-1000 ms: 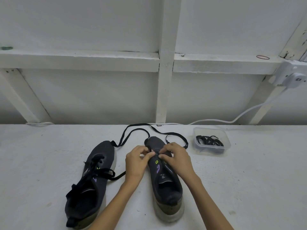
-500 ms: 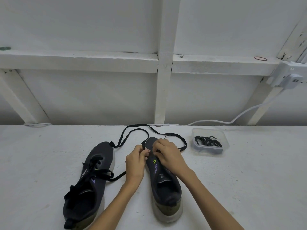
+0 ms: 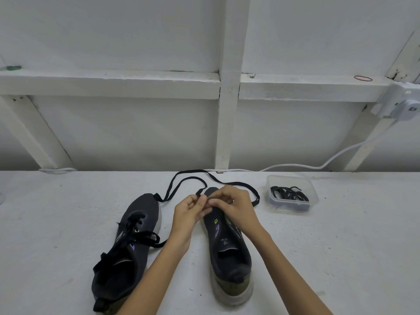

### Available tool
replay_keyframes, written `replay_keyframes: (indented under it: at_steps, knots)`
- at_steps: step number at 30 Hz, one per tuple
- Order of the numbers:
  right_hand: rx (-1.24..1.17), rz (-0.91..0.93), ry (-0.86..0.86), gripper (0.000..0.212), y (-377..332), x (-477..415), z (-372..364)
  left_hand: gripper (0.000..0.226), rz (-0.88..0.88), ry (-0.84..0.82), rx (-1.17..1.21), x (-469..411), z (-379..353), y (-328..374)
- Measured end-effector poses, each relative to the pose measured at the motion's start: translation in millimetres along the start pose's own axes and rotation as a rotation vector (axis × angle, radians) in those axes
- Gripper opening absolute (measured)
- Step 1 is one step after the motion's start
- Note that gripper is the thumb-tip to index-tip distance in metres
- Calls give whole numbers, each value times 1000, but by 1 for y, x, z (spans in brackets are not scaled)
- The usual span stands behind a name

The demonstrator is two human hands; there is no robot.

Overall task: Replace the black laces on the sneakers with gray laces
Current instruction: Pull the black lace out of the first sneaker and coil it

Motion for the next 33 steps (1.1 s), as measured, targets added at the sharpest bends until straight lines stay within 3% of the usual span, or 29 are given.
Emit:
replay_keyframes:
  at_steps: [5,8,12,17,20,24,28,33]
  knots:
    - [114,50,-17,6,-16,10,-9,17,115,-50,307,5,-6,5]
    - [149,55,-225,9,-29,20,-21,15,189,-102,543,4,-13,24]
    - [185,-56,-441,6,-31,28,-24,22,205,-205,605,11,-20,67]
    - [233,-132,-226,6,-33,0,1,35,336,-388,344,38,-47,76]
    - [255,-47,-12,3,-48,-21,19,44,424,-474,194,53,-57,56]
    - [210,100,187,14,-81,-23,37,58,486,-478,237,60,-56,42]
    - [264,297,102,9,-107,10,27,62,457,-429,301,56,-51,45]
    - [642,445,-122,6,-104,47,-5,52,404,-437,229,52,-51,50]
Point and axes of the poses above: each hand's wrist, its own x-axis away from the middle knuckle, its own z-axis out of the back of the hand, y = z × x, the point moved 7 cm from there along -x, towards the middle knuckle, and after that the axes turned 9 degrees about -y, right-handed, at the moved point
